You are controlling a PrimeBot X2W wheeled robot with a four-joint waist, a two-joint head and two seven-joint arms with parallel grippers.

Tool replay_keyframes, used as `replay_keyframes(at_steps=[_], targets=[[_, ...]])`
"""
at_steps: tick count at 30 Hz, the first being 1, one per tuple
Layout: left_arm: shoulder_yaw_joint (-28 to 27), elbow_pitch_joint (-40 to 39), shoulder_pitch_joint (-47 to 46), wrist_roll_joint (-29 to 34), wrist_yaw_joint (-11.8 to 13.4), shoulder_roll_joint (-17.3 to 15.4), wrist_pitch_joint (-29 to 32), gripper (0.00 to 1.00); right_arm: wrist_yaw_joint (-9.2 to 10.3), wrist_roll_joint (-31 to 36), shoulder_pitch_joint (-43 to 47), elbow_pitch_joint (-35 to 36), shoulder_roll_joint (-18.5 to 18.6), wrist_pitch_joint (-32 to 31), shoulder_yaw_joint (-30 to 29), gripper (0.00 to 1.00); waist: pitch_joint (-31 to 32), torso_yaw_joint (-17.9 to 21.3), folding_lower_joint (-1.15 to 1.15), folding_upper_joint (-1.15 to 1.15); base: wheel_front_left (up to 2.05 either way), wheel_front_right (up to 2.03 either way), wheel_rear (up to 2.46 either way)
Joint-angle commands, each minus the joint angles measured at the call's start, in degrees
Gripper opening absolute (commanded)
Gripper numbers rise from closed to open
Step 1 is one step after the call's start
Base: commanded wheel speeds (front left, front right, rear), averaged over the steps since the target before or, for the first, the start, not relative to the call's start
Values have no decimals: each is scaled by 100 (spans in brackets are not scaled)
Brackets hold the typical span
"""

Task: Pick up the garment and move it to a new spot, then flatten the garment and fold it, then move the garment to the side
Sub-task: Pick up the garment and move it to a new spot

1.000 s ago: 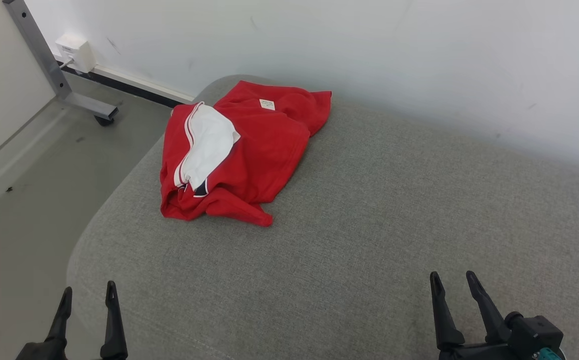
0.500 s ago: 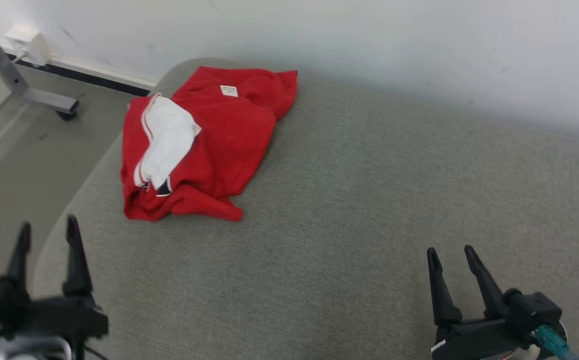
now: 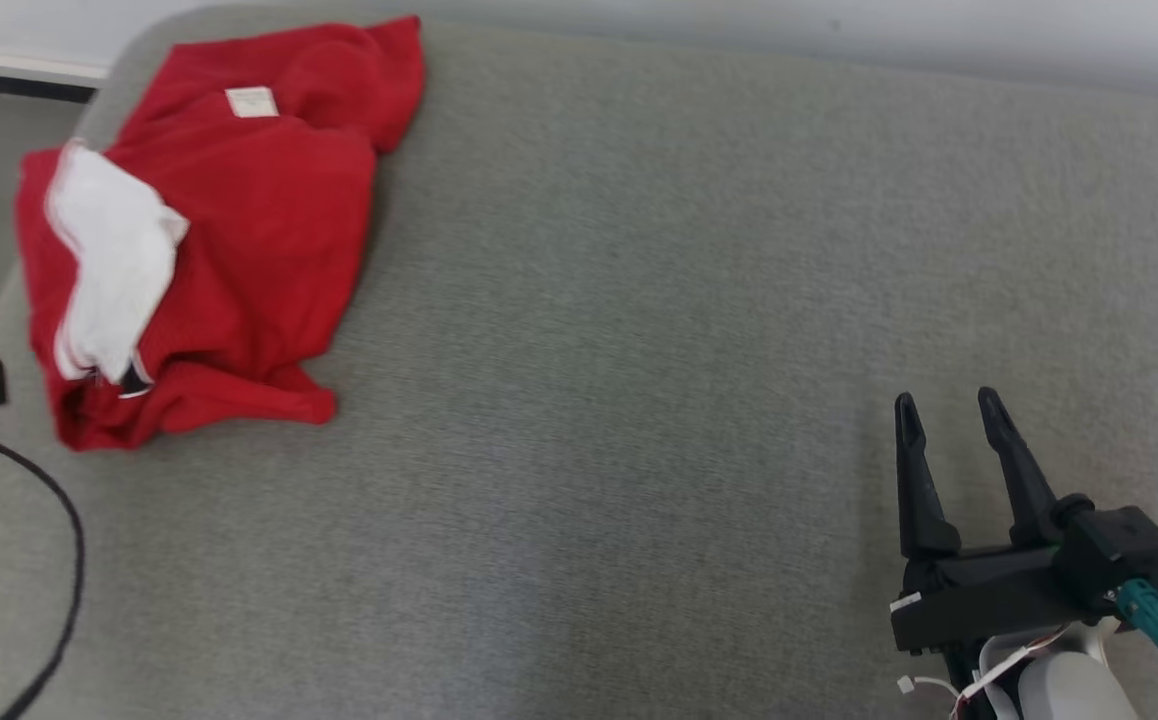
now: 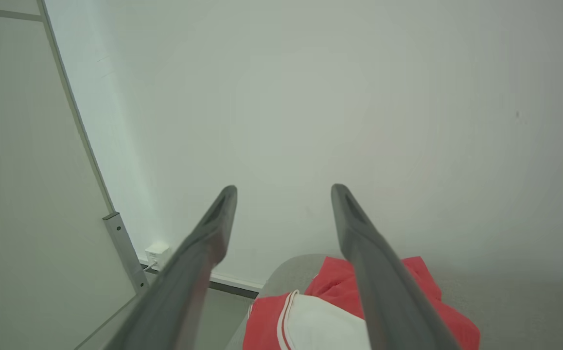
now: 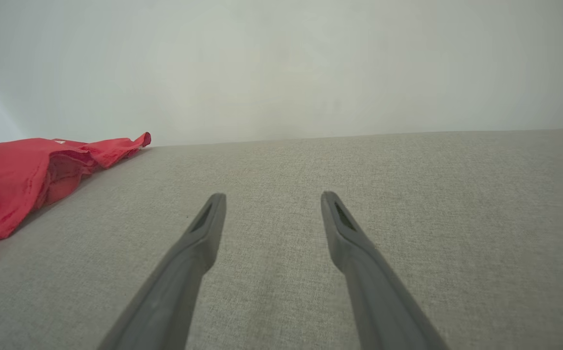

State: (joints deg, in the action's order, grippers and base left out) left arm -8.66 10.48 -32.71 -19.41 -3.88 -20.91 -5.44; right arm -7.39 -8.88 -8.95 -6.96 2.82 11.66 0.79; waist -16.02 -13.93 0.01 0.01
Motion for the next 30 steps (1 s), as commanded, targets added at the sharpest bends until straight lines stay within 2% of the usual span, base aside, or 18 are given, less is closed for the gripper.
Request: replay_keyframes(at_steps=[1,7,11,21,22,25,30], targets=[[-34,109,-182,-33,-11,-93,55,100,-19,67,-110,43,12,23,-18,100,-635,635,-1,-1,0,0,0],[-30,745,-630,-127,-100,-422,365,100,-19,17,-264,60,11,86,-17,100,-844,949,-1,-1,0,0,0],[53,1356,-768,-247,-158,-520,620,100,-19,-19,-290,33,11,136,-6,100,-898,1097,-1,-1,0,0,0],[185,2395,-734,-401,-105,-458,1321,100,-19,-25,-341,-16,9,187,10,100,-891,1235,-1,-1,0,0,0],[197,2459,-721,-403,-103,-469,1357,96,-19,-31,-337,-20,10,194,12,100,-886,1245,-1,-1,0,0,0],[187,2663,-732,-384,-41,-532,1362,0,-19,-45,-326,-36,10,200,24,100,-869,1281,-1,-1,0,0,0],[179,2772,-812,-301,16,-619,1045,0,-19,-56,-307,-63,10,216,-11,100,-796,1301,-1,-1,0,0,0]])
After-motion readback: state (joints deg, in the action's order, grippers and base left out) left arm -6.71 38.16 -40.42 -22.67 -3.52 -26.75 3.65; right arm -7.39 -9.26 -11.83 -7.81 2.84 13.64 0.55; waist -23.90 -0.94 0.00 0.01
